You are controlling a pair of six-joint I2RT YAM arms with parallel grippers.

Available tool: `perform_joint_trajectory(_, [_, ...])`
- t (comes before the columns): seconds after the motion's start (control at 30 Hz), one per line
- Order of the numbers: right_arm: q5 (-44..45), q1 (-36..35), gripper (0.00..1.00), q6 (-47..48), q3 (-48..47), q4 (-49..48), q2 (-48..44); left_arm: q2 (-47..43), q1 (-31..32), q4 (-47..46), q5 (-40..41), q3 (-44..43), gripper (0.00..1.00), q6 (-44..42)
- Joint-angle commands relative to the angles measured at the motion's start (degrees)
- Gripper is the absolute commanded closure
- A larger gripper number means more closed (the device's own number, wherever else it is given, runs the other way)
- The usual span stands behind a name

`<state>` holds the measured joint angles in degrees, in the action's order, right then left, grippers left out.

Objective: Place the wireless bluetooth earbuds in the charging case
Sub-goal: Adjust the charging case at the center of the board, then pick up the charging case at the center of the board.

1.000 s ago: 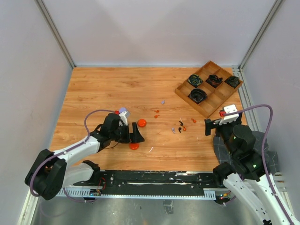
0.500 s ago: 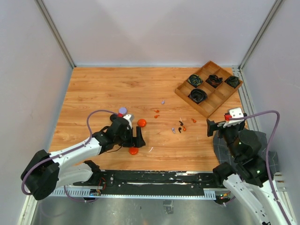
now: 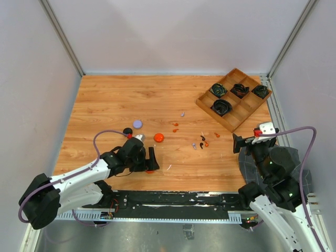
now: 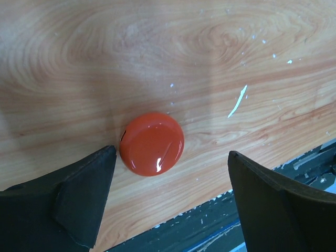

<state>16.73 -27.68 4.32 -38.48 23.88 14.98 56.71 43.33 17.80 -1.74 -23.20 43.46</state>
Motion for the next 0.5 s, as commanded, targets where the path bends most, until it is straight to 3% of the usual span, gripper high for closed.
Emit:
perform_joint_trajectory(0.0, [1.3, -1.1, 0.01, -0.2, 0.3, -1.1, -1.0, -0.1, 1.5, 1.1, -3.3, 1.0, 0.08, 3.2])
perform_joint_trajectory(0.23, [2.0, -1.1, 0.02, -0.3, 0.6, -1.2, -2.0, 3.4, 4.6, -2.5, -7.7, 0.2, 0.08, 4.3])
perform_joint_trajectory(0.47, [2.0, -1.1, 0.01, -0.3, 0.7, -1.1, -2.7, 9.0, 6.2, -11.7, -8.5, -2.0, 0.08, 6.3])
